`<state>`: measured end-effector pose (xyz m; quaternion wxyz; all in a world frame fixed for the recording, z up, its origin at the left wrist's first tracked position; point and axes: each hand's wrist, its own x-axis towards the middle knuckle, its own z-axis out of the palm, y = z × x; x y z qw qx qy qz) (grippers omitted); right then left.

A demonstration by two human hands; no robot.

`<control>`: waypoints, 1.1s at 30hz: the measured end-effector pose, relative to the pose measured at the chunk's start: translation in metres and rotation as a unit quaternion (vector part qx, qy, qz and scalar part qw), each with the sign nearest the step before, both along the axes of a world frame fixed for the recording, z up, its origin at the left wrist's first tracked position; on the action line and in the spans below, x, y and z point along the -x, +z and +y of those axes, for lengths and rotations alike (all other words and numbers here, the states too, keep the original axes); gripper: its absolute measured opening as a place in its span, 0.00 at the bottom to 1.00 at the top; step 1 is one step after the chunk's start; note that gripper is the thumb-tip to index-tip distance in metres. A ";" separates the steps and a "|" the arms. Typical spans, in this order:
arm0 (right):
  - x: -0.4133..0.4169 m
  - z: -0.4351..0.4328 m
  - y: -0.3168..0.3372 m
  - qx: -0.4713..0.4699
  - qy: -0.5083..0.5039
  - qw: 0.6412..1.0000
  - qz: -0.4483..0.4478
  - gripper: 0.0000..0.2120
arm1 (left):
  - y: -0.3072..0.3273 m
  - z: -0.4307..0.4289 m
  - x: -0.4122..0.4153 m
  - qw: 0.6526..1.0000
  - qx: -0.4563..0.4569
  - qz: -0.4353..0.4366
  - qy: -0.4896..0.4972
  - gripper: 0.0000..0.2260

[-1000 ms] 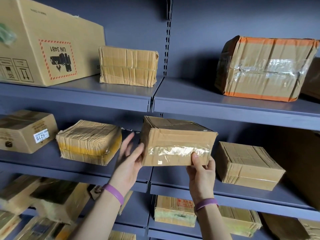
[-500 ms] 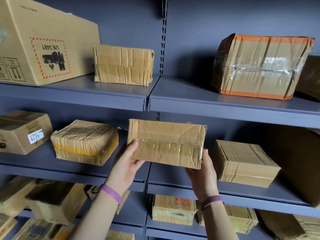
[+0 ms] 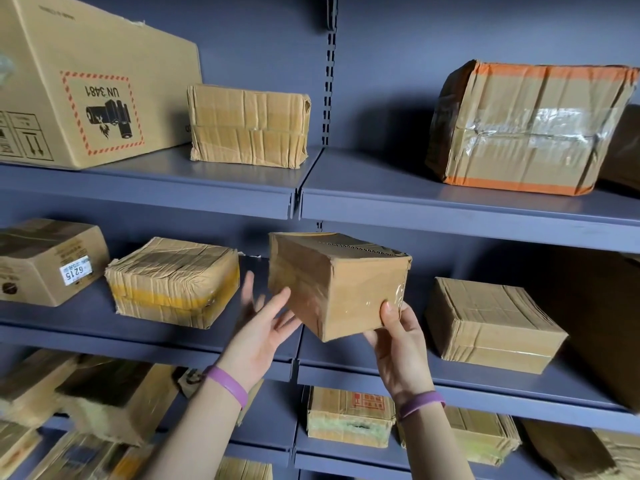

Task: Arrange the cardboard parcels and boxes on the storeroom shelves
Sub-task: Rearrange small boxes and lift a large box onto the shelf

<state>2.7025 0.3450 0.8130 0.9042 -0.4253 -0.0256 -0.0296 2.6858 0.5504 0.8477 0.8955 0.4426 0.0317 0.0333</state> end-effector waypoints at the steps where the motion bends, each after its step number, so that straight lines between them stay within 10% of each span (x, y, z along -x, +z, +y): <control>1: 0.000 0.002 0.000 -0.001 -0.008 1.000 -0.005 0.16 | 0.002 -0.002 0.002 0.999 -0.031 -0.013 -0.012 0.37; 9: 0.000 0.013 0.002 0.041 -0.048 0.998 -0.013 0.27 | 0.007 -0.017 0.008 0.978 -0.162 -0.081 -0.102 0.28; 17: 0.006 0.009 -0.004 0.017 0.016 0.999 -0.025 0.35 | 0.004 -0.011 0.000 0.995 -0.090 -0.032 -0.033 0.15; 20: 0.006 0.003 0.002 0.026 -0.007 1.000 0.001 0.25 | 0.002 -0.004 -0.002 0.998 -0.047 0.000 -0.034 0.15; 33: -0.001 -0.006 0.002 0.036 -0.034 0.999 0.014 0.35 | 0.007 0.015 0.001 0.997 0.018 0.068 -0.035 0.18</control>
